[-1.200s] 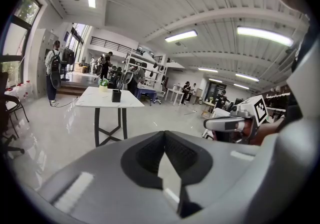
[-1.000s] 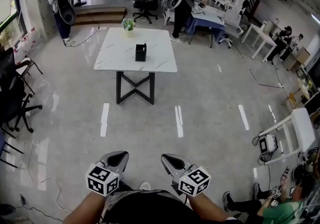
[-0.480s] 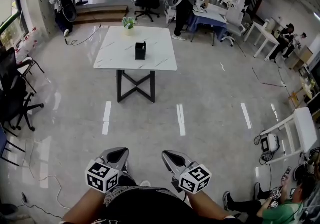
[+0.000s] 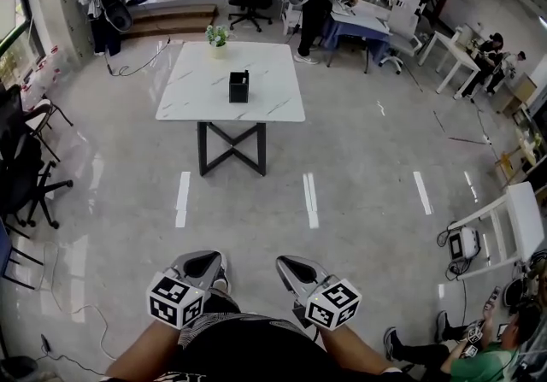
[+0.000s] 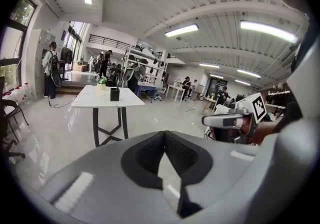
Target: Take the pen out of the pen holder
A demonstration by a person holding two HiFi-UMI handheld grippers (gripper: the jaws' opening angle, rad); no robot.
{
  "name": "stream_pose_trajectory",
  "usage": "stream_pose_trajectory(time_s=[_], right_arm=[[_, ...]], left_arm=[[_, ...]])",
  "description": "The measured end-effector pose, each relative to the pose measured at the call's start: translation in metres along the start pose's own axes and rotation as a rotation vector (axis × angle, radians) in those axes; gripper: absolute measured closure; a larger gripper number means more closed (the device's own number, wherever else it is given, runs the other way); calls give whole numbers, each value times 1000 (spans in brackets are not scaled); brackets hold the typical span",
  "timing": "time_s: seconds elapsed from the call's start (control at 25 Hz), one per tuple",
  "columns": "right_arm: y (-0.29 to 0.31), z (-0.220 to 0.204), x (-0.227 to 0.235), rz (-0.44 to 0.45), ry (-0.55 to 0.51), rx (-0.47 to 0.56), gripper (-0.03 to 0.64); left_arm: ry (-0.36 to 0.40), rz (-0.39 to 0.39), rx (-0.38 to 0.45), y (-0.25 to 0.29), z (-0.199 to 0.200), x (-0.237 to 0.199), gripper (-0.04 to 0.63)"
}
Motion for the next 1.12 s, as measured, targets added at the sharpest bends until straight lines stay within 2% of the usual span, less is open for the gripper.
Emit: stream_pose_trajectory(time_s=[0.44,0.56,0.88,1.12], right_arm=[[70,77,46,-28,-21,-15,621],[96,97,54,-27,-46,-19,621],[168,151,83,-50,-13,-13,621],[210,180,92,-79,-3,-20,621]], left_arm=[[28,-27,26,40,81,-81,538],[57,-28,28,51,102,-106,538],[79,-53,37,72,158,-183,538],[93,-86,34,82,184,-228,538]])
Point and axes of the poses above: the fingertips, and each gripper's own axes: y forward along the fingers, x to its right, z out of its top, the point moved 1 cm from there along -y, backward along the fingers, and after that the axes turned 14 degrees about -x, right-handed, at the moved point
